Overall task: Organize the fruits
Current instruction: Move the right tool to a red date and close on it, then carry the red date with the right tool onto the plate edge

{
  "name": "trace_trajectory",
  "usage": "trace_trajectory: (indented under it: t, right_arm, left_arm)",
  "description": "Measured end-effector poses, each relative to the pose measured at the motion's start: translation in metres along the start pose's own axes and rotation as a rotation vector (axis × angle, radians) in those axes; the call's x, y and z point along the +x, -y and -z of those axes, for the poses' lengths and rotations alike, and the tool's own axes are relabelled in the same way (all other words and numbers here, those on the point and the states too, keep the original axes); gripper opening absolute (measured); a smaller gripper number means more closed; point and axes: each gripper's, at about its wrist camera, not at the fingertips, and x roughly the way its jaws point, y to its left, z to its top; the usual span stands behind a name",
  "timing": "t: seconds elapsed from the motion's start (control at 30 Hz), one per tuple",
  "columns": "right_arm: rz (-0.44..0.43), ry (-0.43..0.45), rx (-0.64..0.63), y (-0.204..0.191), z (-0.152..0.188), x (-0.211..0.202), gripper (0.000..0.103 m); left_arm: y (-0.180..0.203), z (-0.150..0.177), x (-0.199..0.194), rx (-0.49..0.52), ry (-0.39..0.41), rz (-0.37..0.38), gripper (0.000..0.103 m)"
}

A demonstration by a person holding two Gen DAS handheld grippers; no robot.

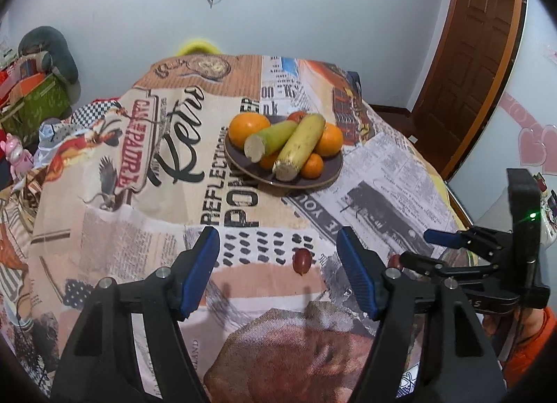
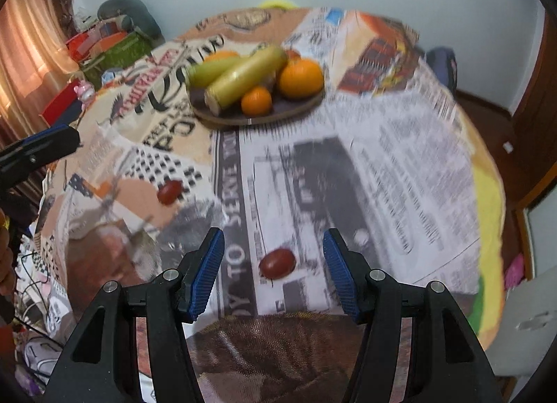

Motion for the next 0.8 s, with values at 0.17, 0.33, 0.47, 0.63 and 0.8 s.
trace_trajectory:
  t: [0.17, 0.33, 0.47, 0.63, 0.8]
  right_arm:
    - [-0.029, -0.062, 0.027, 0.004, 0.011, 0.017, 0.040]
    - [-0.044, -0.081, 0.026, 0.007, 0.018, 0.024, 0.026]
    - [-0.058, -0.062, 0.037, 0.011, 0.018, 0.021, 0.023]
    - [-0.059, -0.031, 0.036, 0.012, 0.013, 0.014, 0.022]
    - [-0.058, -0.003, 0.024, 0.009, 0.002, 0.010, 0.022]
  left_arm:
    - [0.003, 0.008, 0.018, 0.006, -0.039, -0.001, 0.069]
    - [0.007, 0.014, 0.037, 0.029, -0.082, -0.003, 0.068]
    - [0.010, 0.019, 0.051, 0.051, -0.119, 0.005, 0.060]
    - [0.015, 0.026, 0.070, 0.073, -0.175, 0.031, 0.045]
    - [0.018, 0.027, 0.090, 0.078, -0.222, 0.057, 0.036]
